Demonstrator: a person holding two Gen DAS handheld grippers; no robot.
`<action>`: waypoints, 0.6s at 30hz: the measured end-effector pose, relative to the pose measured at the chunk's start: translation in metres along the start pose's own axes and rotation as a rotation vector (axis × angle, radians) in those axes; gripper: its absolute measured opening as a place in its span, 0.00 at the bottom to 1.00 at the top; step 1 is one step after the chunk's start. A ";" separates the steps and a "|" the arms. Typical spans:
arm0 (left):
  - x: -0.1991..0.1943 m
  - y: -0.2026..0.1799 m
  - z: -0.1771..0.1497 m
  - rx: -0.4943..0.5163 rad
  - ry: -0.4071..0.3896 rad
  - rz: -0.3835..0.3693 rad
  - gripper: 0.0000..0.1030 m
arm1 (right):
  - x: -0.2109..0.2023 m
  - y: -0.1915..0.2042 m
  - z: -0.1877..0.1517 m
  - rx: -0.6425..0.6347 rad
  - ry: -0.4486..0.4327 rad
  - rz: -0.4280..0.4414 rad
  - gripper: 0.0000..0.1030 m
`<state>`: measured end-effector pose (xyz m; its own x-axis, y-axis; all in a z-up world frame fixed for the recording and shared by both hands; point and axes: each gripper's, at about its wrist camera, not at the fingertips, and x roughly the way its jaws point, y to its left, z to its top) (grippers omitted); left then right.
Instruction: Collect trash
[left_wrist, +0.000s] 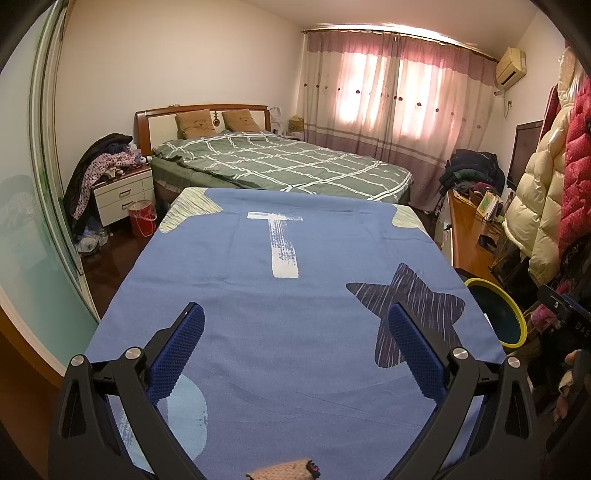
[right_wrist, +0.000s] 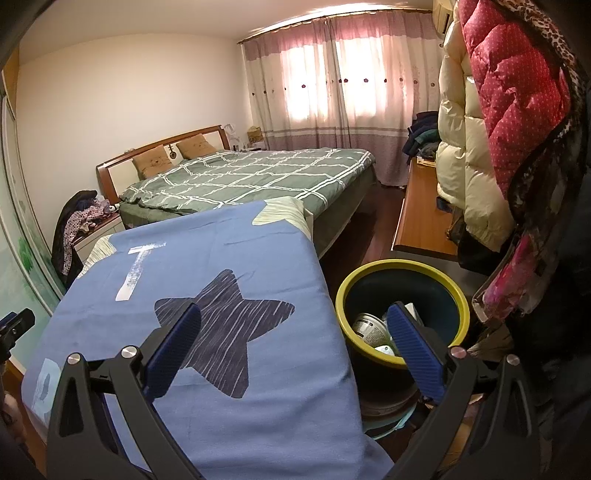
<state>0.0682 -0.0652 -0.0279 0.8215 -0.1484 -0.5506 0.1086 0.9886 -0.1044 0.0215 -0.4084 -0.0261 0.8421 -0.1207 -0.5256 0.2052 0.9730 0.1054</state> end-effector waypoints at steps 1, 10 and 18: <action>0.000 0.000 0.000 0.000 0.001 -0.001 0.95 | 0.000 0.001 -0.001 0.000 0.002 0.001 0.93; 0.000 0.000 0.000 0.001 -0.001 0.002 0.95 | 0.002 0.000 -0.001 0.001 0.006 0.002 0.93; 0.000 0.001 -0.001 0.000 -0.001 0.003 0.95 | 0.004 0.001 -0.002 -0.001 0.013 0.002 0.93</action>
<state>0.0682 -0.0647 -0.0288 0.8225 -0.1457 -0.5498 0.1064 0.9890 -0.1030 0.0241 -0.4071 -0.0301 0.8362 -0.1162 -0.5360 0.2028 0.9735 0.1053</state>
